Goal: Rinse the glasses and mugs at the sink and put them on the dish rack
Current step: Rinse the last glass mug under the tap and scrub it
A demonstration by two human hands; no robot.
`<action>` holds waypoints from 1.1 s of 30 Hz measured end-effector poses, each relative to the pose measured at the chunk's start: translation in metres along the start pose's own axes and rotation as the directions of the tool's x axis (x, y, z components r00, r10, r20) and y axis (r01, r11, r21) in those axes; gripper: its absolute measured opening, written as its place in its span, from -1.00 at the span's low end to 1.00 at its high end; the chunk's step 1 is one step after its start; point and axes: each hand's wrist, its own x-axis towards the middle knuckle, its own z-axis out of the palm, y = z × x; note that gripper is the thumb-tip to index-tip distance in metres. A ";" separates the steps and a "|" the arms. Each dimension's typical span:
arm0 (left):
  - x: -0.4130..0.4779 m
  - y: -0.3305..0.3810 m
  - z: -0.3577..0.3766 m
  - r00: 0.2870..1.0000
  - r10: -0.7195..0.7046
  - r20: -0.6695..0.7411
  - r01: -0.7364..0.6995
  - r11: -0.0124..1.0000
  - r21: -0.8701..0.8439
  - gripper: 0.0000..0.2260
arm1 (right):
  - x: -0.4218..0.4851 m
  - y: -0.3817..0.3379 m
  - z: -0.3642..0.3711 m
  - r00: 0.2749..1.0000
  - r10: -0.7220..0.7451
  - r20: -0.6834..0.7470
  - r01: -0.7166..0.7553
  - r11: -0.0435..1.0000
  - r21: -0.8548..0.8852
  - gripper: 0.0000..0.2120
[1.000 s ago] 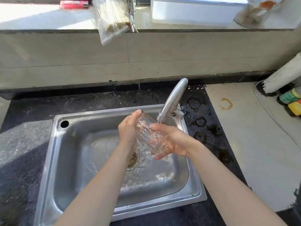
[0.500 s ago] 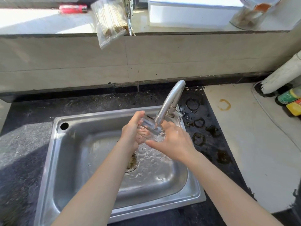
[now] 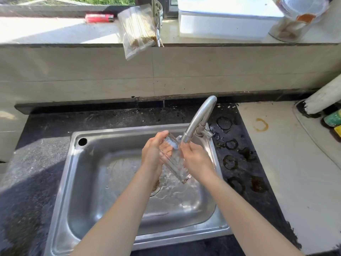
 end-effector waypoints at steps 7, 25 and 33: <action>-0.004 0.006 -0.010 0.988 0.104 0.114 -0.091 0.989 -0.112 -0.66 | 0.001 0.009 0.003 0.914 0.367 0.173 -0.392 0.690 0.609 -0.53; -0.027 -0.019 -0.008 0.956 0.098 0.276 -0.273 0.644 0.714 -0.33 | 0.006 0.058 0.033 0.768 0.310 0.561 -0.634 0.494 0.595 -0.68; -0.022 -0.022 -0.029 0.965 0.140 0.221 -0.262 0.469 0.843 -0.35 | 0.034 0.060 -0.003 0.920 0.391 0.012 -0.389 0.911 0.138 -0.87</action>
